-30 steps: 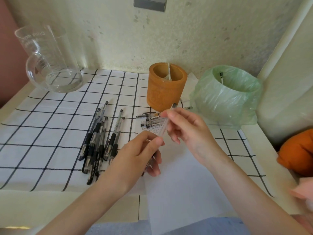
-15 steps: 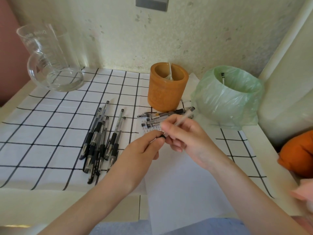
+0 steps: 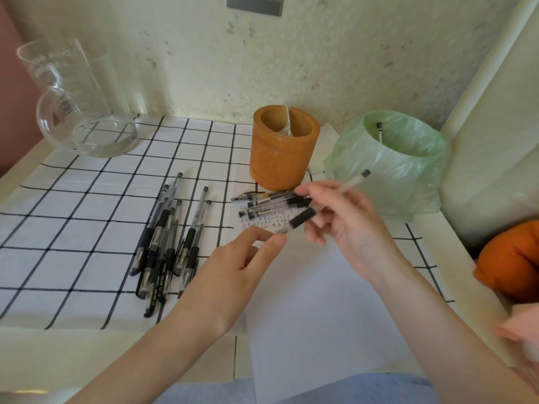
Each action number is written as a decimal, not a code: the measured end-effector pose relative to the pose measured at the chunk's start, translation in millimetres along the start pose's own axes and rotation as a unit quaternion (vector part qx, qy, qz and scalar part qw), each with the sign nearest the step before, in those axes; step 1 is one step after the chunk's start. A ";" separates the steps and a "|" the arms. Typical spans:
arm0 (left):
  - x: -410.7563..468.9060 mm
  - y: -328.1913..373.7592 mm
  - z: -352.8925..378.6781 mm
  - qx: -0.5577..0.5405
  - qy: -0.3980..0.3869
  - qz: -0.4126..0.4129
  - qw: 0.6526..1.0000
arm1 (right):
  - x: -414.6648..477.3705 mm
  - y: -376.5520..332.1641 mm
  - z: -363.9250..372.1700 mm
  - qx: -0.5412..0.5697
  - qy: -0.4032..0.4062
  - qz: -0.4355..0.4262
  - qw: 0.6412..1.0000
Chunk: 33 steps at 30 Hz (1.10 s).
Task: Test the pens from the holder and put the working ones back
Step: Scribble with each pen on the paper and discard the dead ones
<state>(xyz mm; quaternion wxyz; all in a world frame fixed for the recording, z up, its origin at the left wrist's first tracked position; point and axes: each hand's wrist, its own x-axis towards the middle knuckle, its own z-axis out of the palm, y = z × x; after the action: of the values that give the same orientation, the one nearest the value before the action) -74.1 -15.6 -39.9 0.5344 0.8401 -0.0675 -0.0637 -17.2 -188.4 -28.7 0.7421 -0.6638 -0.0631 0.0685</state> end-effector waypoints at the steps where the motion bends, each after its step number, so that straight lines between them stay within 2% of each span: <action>1: -0.1 -2.5 0.3 0.048 0.004 0.001 0.999 | 1.9 -1.5 -5.3 0.006 0.027 0.005 1.000; 5: -0.8 -13.4 4.3 0.240 -0.027 0.041 0.969 | 10.3 -2.3 -22.6 0.006 0.096 0.025 0.995; 9: -0.5 -21.3 7.6 0.310 -0.090 0.050 0.945 | 21.0 10.0 -31.4 -0.055 0.184 0.007 0.981; 12: 0.1 -24.1 7.8 0.320 -0.106 0.047 0.940 | 25.8 21.9 -36.4 -0.103 0.218 -0.003 0.971; 18: 0.4 -22.6 8.0 0.328 -0.106 0.046 0.937 | 24.8 37.4 -39.6 -0.151 0.198 -0.032 0.968; 24: 0.3 -23.9 8.6 0.335 -0.106 0.053 0.935 | 28.6 49.9 -37.5 -0.206 0.250 -0.078 0.943; 33: 0.1 -24.4 8.7 0.331 -0.101 0.057 0.936 | 33.8 61.1 -42.6 -0.225 0.275 -0.106 0.929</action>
<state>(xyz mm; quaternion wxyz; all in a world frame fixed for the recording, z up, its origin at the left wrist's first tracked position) -74.5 -13.1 -65.7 0.2190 0.9534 -0.1859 -0.0919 22.8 -217.0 -94.1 0.5642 -0.7959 0.0596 -0.2114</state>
